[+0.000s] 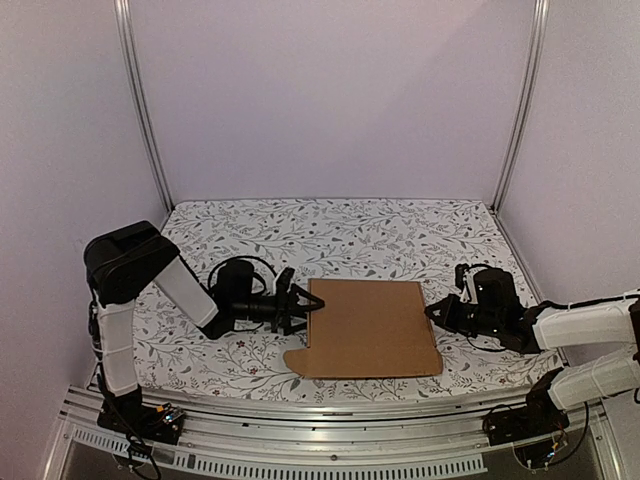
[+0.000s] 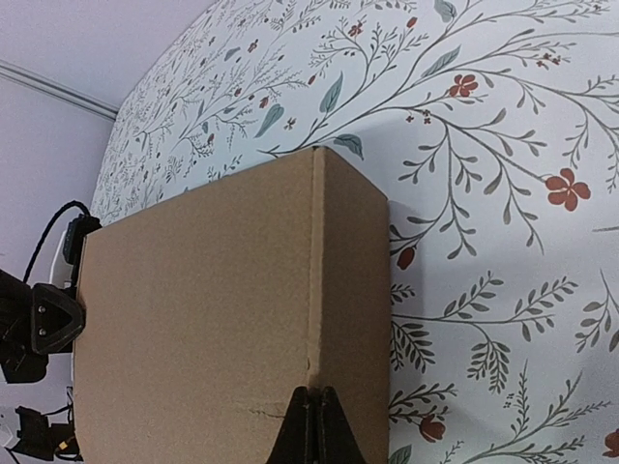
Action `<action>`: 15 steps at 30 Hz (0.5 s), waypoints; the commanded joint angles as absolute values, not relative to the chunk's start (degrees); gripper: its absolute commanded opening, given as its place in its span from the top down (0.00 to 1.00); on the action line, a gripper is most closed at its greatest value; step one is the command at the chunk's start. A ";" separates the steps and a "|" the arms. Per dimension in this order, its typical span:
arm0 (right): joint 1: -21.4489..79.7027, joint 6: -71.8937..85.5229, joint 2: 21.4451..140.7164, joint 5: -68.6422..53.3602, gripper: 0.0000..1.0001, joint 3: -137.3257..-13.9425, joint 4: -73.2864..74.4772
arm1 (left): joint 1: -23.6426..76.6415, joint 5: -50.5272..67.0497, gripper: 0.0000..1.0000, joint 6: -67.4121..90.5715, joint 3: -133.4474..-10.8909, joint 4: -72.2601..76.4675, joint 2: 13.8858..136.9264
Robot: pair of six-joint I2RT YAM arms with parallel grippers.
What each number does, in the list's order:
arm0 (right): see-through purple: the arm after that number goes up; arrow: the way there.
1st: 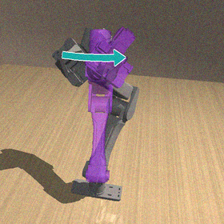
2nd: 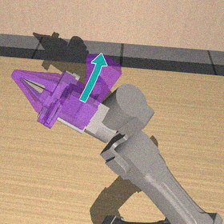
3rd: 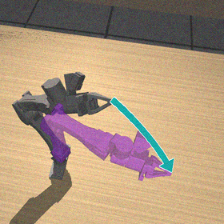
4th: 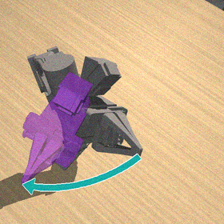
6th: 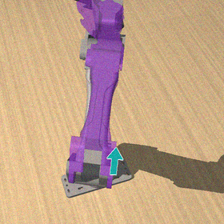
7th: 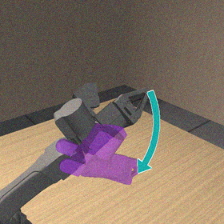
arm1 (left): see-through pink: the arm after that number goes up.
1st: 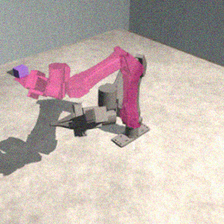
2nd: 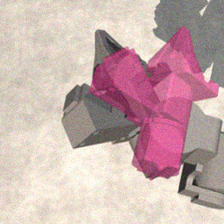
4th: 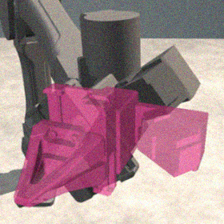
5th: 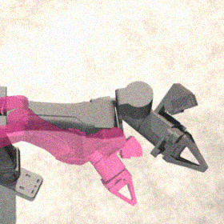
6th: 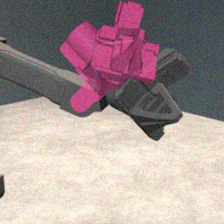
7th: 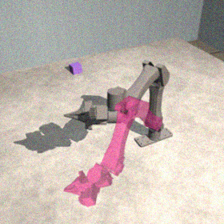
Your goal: Fold the paper box
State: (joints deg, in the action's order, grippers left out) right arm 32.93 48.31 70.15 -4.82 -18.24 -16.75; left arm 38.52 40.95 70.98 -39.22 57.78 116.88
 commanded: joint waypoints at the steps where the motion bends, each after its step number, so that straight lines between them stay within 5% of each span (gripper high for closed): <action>1: 32.79 46.89 71.54 -2.55 1.00 -15.38 -5.84 | 39.11 43.04 0.33 75.12 -39.67 65.39 120.09; 12: 32.85 45.70 70.27 -3.15 1.00 -16.39 -4.83 | 39.11 43.69 0.62 77.39 -39.37 67.19 119.73; 15: 32.79 44.27 67.93 -3.54 0.90 -17.65 -2.86 | 39.03 43.73 0.65 77.67 -39.42 66.83 118.93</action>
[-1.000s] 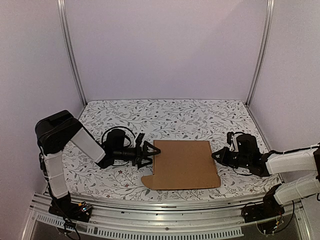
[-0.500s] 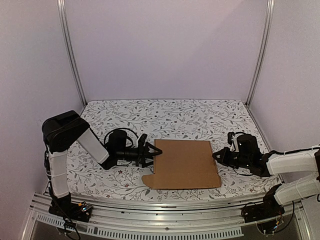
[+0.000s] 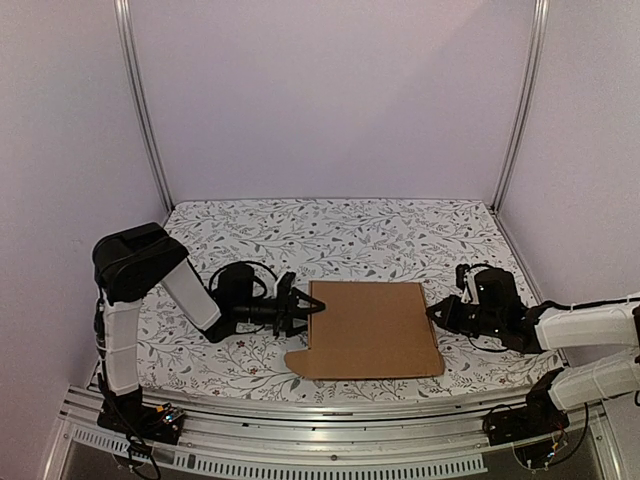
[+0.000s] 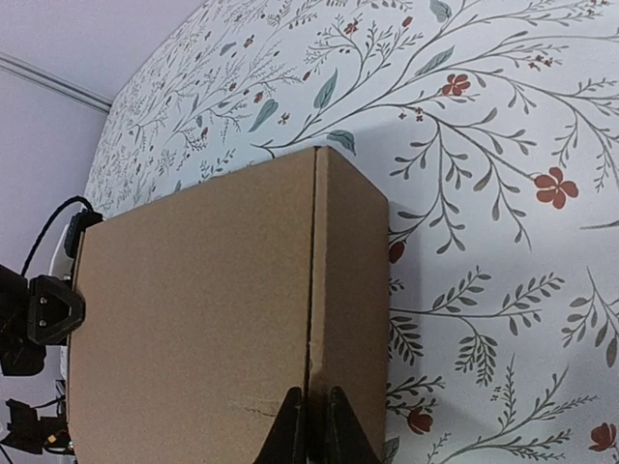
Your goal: Fold the paper box
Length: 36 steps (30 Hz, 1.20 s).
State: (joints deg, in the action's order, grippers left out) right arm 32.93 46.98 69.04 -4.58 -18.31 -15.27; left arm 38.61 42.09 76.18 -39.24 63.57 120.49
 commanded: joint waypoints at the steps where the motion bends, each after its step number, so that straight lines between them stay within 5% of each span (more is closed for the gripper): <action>1: 32.85 43.83 66.42 -3.78 0.86 -18.24 -1.79 | 39.02 43.81 0.65 77.74 -39.42 66.61 118.61; 11: 33.43 32.46 49.13 -6.99 0.34 -27.86 15.18 | 38.50 44.82 0.67 77.07 -38.54 62.36 112.77; 15: 36.41 26.62 45.26 -6.43 0.25 -33.25 20.47 | 38.26 45.61 0.70 76.99 -36.13 61.09 109.44; 18: 39.47 21.76 45.32 -4.36 0.02 -37.17 23.20 | 37.82 46.13 0.71 77.52 -33.98 60.91 106.27; 36: 48.08 -18.86 42.36 -11.11 0.01 -50.11 29.12 | 32.38 51.00 0.75 66.79 -35.44 20.68 75.53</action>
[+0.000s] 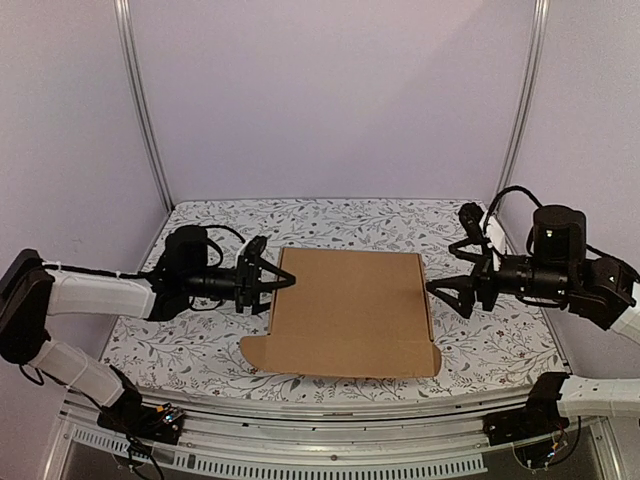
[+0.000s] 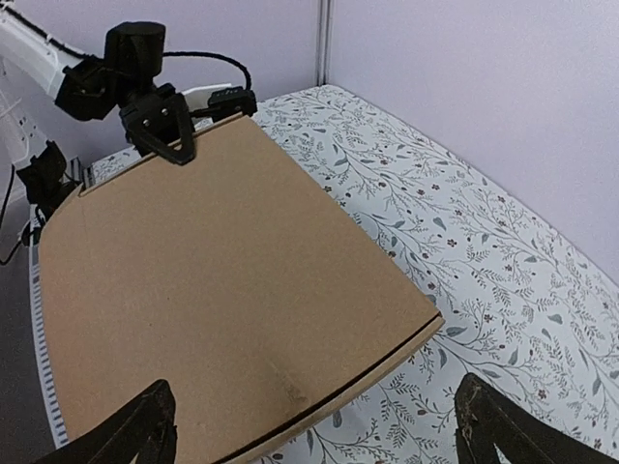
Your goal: Fold the paper box
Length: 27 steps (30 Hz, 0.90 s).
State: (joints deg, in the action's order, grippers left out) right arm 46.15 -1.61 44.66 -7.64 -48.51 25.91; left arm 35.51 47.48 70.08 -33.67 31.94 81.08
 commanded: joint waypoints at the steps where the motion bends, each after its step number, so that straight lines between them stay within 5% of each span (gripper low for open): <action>1: 48.45 -21.63 41.84 -11.85 0.01 -50.36 29.81 | 31.35 51.81 0.75 66.53 -35.44 18.99 74.23; 9: 51.14 -42.50 37.04 -14.53 0.01 -47.51 27.45 | 24.09 60.13 0.75 65.75 -34.30 13.34 66.51; 27: 69.93 -82.12 41.71 13.62 0.01 -38.22 8.29 | 20.09 70.19 0.75 64.93 -31.72 16.58 64.49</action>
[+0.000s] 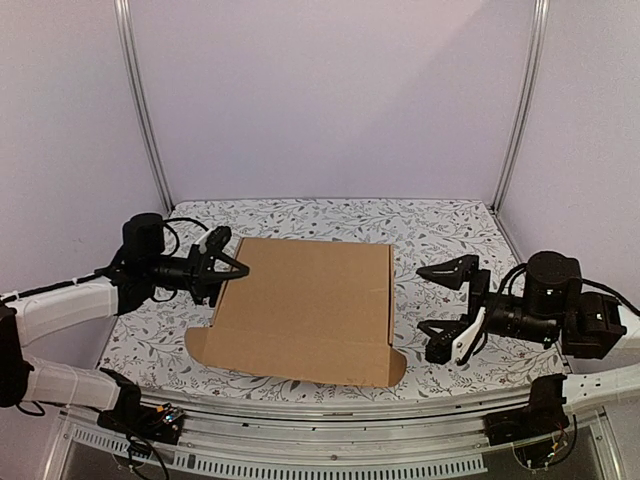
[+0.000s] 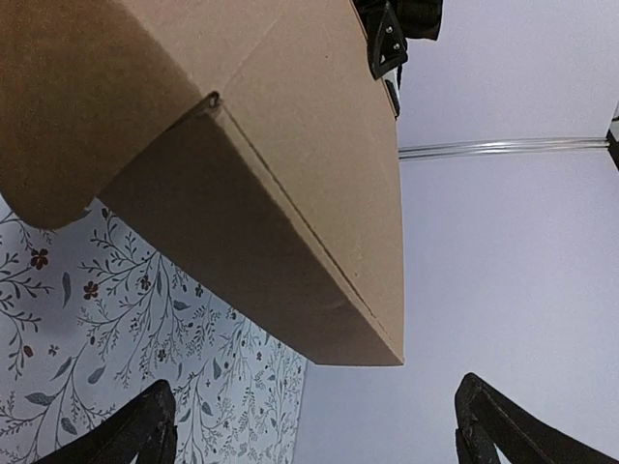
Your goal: Fold the paper box
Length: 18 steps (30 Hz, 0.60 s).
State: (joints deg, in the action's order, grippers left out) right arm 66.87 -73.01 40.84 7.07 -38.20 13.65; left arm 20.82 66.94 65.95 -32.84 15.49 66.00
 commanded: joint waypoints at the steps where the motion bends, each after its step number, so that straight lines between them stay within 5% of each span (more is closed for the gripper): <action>1: 71.27 -82.28 42.95 15.18 0.01 -38.65 7.32 | 20.09 70.53 0.75 64.98 -31.62 16.80 64.36; 18: 77.04 -90.64 55.98 20.73 0.01 -39.44 -5.85 | 19.97 74.35 0.75 68.29 -30.65 22.14 61.94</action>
State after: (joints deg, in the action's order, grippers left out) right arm 75.35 -87.83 53.80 18.00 -40.12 2.42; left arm 20.64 72.01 66.76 -31.59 18.48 63.22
